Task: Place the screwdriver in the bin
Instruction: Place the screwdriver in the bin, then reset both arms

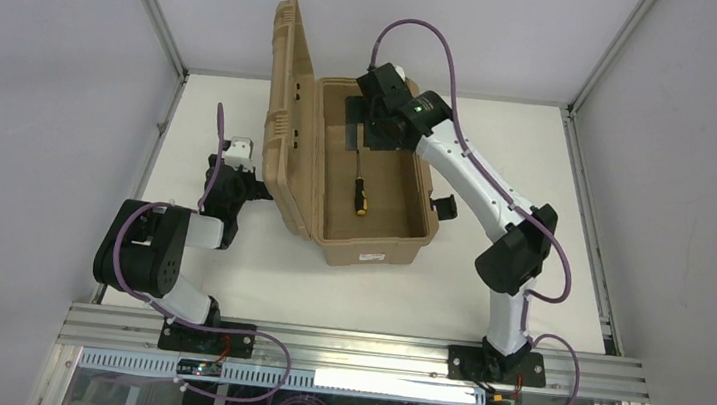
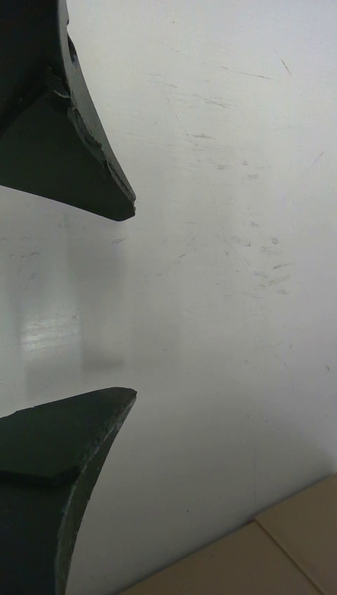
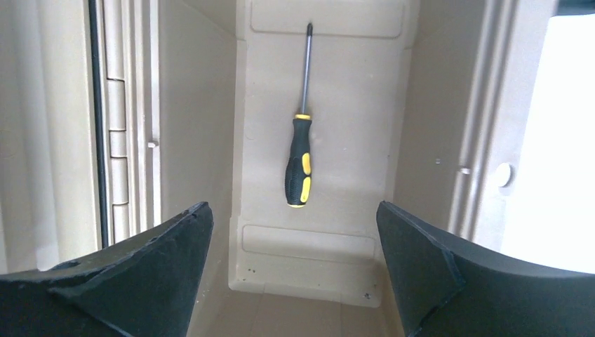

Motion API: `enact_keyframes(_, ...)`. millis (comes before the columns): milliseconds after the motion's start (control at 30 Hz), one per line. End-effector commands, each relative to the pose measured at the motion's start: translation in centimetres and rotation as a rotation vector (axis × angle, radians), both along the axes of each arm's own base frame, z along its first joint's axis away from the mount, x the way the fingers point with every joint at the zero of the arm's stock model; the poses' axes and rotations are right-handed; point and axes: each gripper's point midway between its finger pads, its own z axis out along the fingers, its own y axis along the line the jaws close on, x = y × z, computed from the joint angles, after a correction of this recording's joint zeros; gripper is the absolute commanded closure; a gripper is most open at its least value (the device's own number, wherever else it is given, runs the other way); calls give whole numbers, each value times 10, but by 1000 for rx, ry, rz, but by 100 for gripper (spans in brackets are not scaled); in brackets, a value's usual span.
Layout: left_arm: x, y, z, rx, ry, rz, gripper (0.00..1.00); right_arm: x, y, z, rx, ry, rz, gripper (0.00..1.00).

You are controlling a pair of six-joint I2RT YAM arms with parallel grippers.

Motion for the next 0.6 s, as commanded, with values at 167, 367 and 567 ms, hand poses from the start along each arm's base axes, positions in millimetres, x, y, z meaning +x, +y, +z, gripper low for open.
enact_keyframes(167, 4, 1, 17, -16, -56, -3, 1, -5, -56, 96, 5, -221, -50, 1)
enact_keyframes(367, 4, 1, 17, -16, -56, -3, 1, -14, -101, 122, -20, -315, -119, 1)
enact_keyframes(567, 4, 1, 16, -16, -55, -3, 1, -24, -145, 134, -38, -397, -196, 1)
